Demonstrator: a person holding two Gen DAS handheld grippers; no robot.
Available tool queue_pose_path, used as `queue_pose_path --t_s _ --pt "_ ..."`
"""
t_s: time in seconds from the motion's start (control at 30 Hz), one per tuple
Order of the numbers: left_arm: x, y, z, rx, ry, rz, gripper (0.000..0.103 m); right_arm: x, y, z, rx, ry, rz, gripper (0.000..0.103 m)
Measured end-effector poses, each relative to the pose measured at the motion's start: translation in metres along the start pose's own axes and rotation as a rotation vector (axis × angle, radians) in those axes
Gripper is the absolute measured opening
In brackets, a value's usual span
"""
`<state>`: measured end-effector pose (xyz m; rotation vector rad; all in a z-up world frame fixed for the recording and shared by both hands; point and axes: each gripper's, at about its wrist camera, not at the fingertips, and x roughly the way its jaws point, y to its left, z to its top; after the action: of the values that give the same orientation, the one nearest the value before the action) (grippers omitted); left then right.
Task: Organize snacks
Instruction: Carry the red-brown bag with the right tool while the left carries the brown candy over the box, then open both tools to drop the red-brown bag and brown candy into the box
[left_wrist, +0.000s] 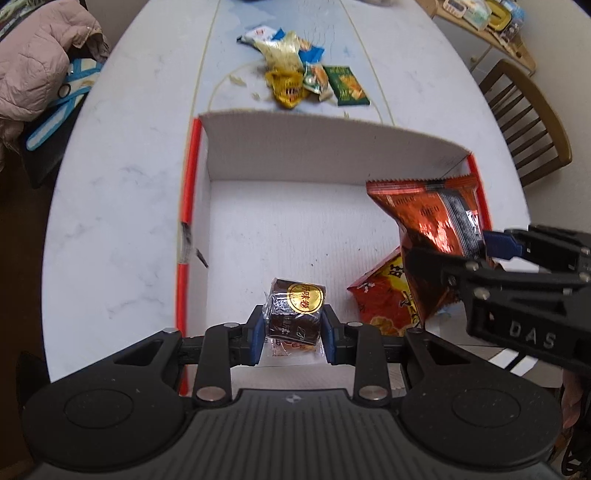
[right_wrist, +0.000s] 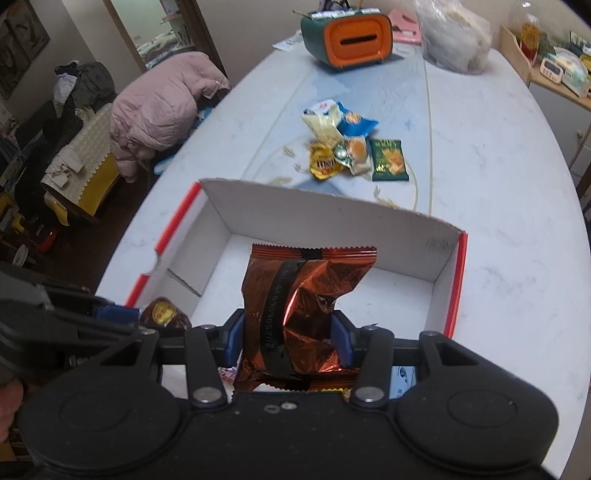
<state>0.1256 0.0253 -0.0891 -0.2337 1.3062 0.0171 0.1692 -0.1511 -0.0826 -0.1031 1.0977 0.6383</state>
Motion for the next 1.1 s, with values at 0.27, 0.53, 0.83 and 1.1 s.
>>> queue_pose_path --t_s 0.27,0.53,0.83,1.1 --pt "0.035 -0.009 0.004 0.003 0.041 0.009 0.030 0.033 -0.014 0.007 0.024 0.038 -0.026 0.047" --pt "0.063 -0.014 0.012 0.005 0.076 0.025 0.030 0.058 -0.026 0.019 0.053 0.061 -0.032 0.047" --pt "0.082 -0.018 0.012 0.009 0.123 0.023 0.030 0.064 -0.031 0.021 0.056 0.077 -0.026 0.049" --pt "0.079 -0.017 0.012 0.004 0.107 0.019 0.030 0.063 -0.034 0.021 0.065 0.075 -0.026 0.055"
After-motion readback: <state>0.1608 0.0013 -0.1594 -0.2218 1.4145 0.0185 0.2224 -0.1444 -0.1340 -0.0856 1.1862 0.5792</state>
